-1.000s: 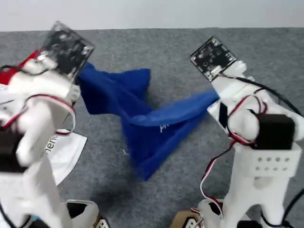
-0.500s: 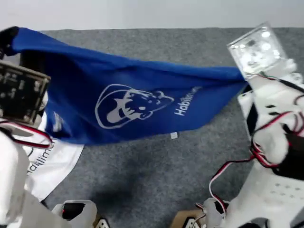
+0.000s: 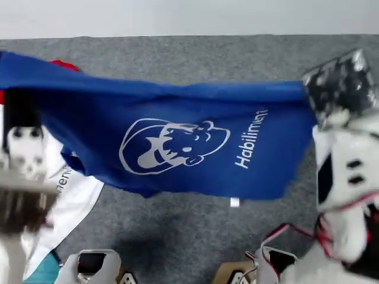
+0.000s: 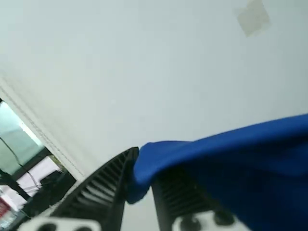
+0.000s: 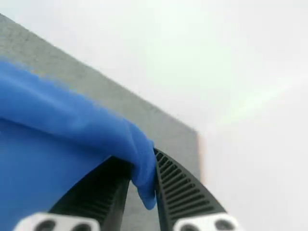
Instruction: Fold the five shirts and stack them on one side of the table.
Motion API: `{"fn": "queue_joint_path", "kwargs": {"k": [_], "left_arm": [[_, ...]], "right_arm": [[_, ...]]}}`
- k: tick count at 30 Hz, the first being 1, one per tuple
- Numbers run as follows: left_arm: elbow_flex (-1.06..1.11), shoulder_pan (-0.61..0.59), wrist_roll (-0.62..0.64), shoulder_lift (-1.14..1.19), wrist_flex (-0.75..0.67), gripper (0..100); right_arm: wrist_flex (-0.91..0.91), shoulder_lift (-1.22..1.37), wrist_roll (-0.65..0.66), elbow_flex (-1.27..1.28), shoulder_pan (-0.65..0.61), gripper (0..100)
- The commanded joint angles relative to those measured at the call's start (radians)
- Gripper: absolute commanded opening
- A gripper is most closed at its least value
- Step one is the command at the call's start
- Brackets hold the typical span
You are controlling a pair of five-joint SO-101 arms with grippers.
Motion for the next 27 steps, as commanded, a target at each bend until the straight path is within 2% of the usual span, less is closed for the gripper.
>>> {"fn": "queue_joint_path", "kwargs": {"k": [1, 11, 17, 20, 24, 27], "left_arm": [[-0.018, -0.009, -0.066, -0.063, -0.026, 0], [-0.012, -0.011, -0.081, -0.21, -0.025, 0], [0.012, -0.009, -0.08, -0.187, 0.106, 0], [0.101, -0.008, -0.08, -0.16, 0.141, 0], [0.323, -0.005, -0.078, -0.132, 0.129, 0], [0.535, -0.002, -0.078, -0.11, 0.043, 0]], "right_arm": [[0.01, -0.07, 0.054, -0.037, 0.016, 0.9], [0.087, -0.214, 0.064, -0.037, 0.042, 0.9], [0.11, -0.185, 0.064, 0.034, 0.067, 0.9], [0.096, -0.157, 0.063, 0.16, 0.064, 0.9], [-0.012, -0.127, 0.061, 0.391, 0.064, 0.9], [-0.145, -0.122, 0.061, 0.588, 0.064, 0.9]]}}
